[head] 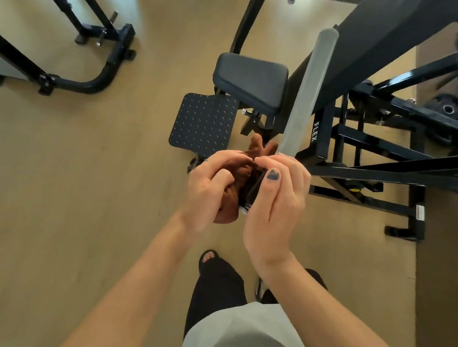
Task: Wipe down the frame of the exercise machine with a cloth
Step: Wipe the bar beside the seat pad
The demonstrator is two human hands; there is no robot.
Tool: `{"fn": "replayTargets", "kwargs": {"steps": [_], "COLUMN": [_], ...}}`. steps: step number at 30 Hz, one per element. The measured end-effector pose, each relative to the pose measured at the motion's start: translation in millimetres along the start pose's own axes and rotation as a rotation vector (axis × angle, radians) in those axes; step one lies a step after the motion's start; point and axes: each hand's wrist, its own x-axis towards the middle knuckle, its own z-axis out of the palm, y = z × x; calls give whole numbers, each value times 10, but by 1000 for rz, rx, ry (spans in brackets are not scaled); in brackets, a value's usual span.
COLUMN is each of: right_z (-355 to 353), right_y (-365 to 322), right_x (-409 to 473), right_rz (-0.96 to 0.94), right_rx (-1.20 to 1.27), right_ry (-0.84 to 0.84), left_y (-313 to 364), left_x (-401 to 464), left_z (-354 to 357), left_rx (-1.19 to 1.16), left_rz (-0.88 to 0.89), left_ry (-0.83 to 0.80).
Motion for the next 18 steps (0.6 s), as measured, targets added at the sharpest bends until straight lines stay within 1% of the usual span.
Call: {"fn": "replayTargets", "kwargs": {"steps": [2,4,7,9,10,11,12,14,16,18], "right_z": [22,54,127,173,198,226,262,354,440,508], "right_y": [-8,-17,-50,-113,-158,-209,-261,-345,-405,-435], "right_x": [-4,-10,-9,-19,-35,-68,-118,-229,-296,-295], "right_rz": [-5,-11,-15,68,140,230,322,434,450,453], "right_rx": [-26,-69,-160,-203,-198,-173,-129,-47,-66,-114], "right_ry": [23,77,197,277,320,371,422,490,524,557], "left_y": [-10,-132,-356,-453,-471,-459,-417,-270,-171,-158], "left_x": [5,90,298,396,414,404,371,265,174,165], "left_z": [-10,-87,-257,-321,-339,-350,-353,-336,-265,-202], "left_rx": [57,122,208,244,251,247,226,150,100,105], "left_rz": [82,75,-93,-196,-211,-191,-134,69,256,316], "left_ry": [-38,-99,-194,-245,-271,-297,-322,-375,-410,-393]}}
